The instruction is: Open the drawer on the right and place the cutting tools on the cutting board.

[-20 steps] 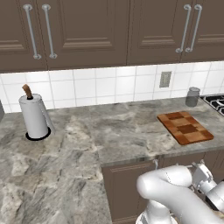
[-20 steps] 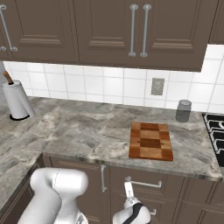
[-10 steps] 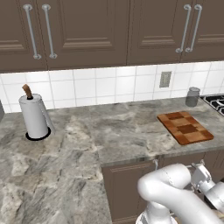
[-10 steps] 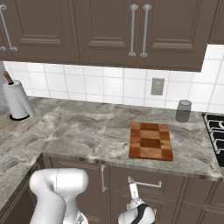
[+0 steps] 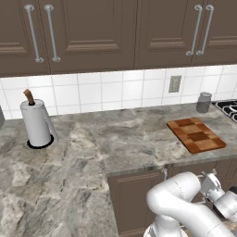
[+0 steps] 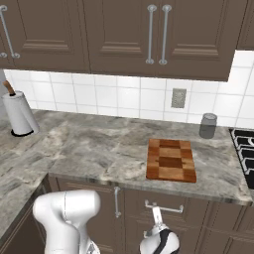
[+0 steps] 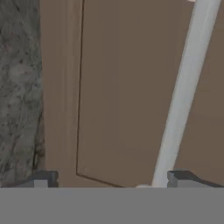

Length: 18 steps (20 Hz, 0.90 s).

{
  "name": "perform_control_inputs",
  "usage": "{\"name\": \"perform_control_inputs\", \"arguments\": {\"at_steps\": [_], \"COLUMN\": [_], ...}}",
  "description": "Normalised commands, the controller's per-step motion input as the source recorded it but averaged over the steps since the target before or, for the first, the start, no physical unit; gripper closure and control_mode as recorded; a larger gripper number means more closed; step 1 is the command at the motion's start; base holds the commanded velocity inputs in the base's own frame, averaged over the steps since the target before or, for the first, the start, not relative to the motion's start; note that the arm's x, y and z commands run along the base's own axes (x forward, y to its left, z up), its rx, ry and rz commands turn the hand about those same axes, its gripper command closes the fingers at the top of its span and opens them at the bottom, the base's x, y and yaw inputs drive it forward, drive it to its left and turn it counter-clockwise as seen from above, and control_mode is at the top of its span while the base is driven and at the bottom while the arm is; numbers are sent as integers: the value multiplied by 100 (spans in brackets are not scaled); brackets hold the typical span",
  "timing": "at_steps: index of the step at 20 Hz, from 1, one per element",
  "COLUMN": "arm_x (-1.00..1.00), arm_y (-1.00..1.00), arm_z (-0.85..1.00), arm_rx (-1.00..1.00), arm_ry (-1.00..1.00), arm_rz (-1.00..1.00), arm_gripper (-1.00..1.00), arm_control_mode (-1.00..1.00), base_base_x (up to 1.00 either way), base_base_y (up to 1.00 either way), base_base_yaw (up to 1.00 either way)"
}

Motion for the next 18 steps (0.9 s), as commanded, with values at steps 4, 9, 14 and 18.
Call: {"name": "perform_control_inputs", "arguments": {"at_steps": [4, 9, 14, 18], "arm_x": [34, 27, 24, 18], "arm_y": [-17, -17, -14, -17], "arm_z": [-26, -28, -27, -28], "arm_rx": [0, 0, 0, 0], "arm_ry": [0, 0, 0, 0], "arm_rz": [0, 0, 0, 0], "arm_gripper": [-100, -100, -100, -100], "arm_control_mode": [-100, -100, -100, -100], "base_base_x": [0, 0, 0, 0], "base_base_y": [0, 0, 0, 0], "base_base_yaw": [0, 0, 0, 0]}}
